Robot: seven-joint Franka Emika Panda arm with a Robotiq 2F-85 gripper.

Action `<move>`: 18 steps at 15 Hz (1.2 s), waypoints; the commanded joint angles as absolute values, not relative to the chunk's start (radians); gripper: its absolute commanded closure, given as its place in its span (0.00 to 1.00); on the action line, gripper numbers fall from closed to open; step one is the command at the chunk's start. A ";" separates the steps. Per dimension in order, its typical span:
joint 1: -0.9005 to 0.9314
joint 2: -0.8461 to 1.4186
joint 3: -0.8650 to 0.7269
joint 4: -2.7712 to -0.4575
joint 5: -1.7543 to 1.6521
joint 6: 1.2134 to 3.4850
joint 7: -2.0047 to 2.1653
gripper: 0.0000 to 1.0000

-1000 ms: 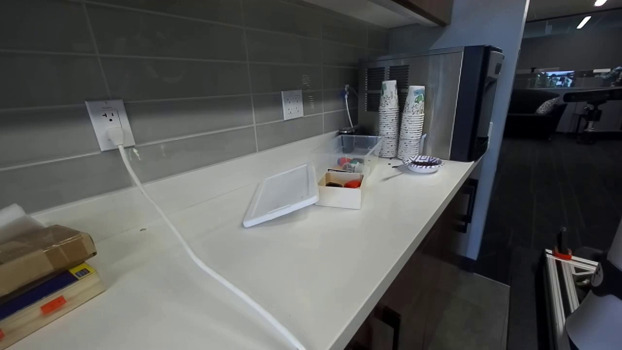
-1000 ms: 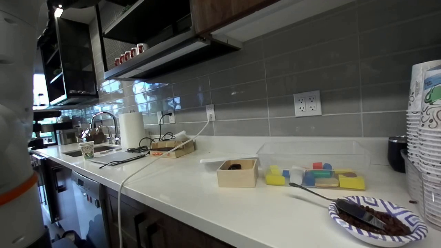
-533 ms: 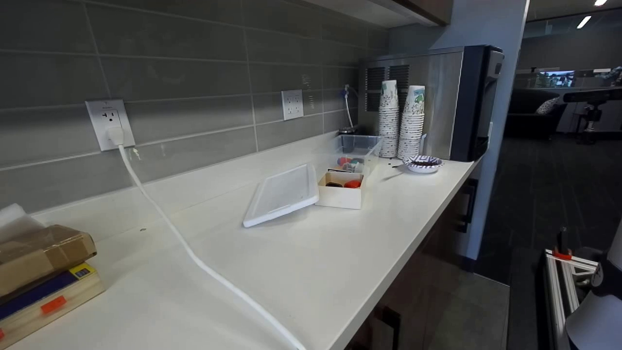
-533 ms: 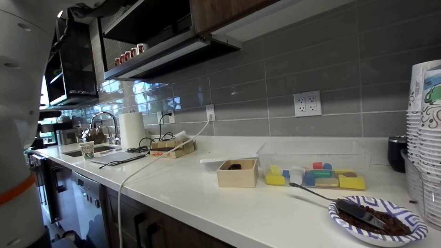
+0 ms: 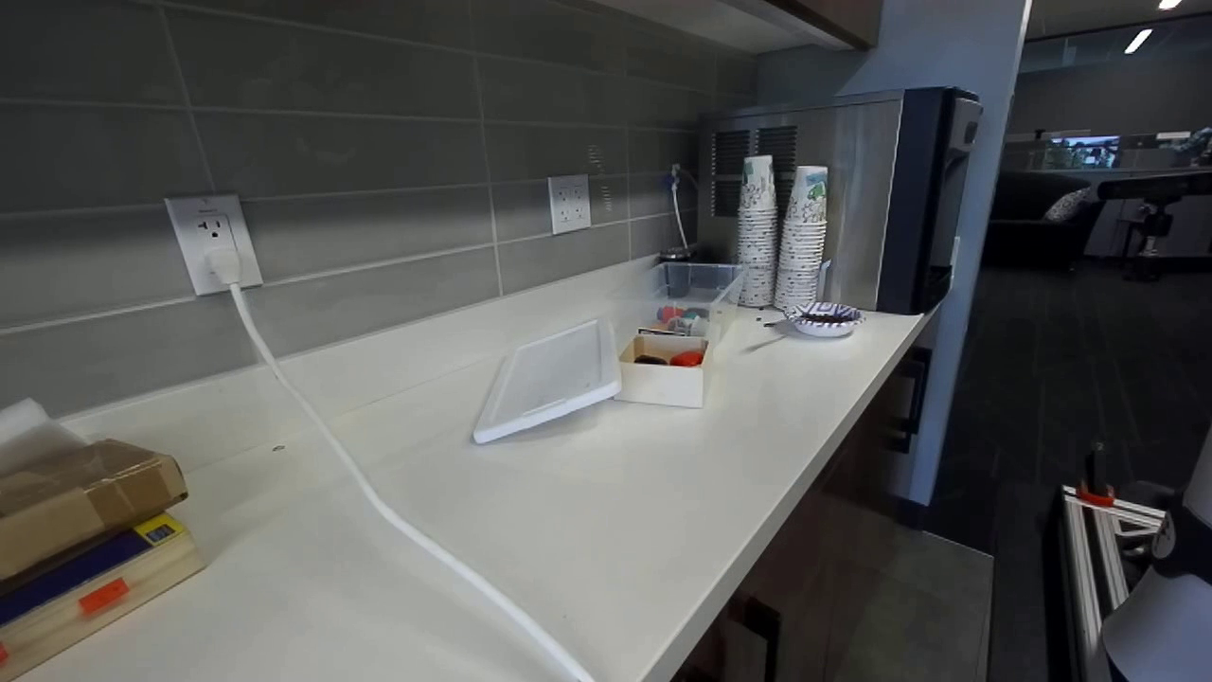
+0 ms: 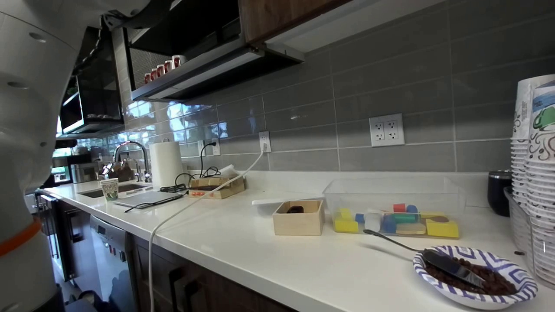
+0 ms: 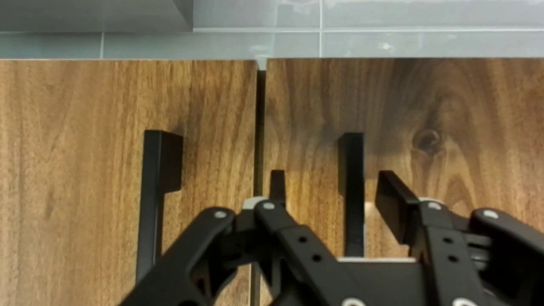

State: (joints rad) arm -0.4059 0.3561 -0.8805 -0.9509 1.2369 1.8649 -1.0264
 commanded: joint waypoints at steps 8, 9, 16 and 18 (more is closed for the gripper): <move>-0.591 0.327 -0.631 -0.879 1.141 1.826 -0.995 0.97; -0.587 0.324 -0.633 -0.883 1.136 1.828 -0.997 0.97; -0.531 0.243 -0.666 -1.002 1.030 1.864 -0.963 0.97; -0.499 0.197 -0.678 -1.060 0.976 1.886 -0.945 0.97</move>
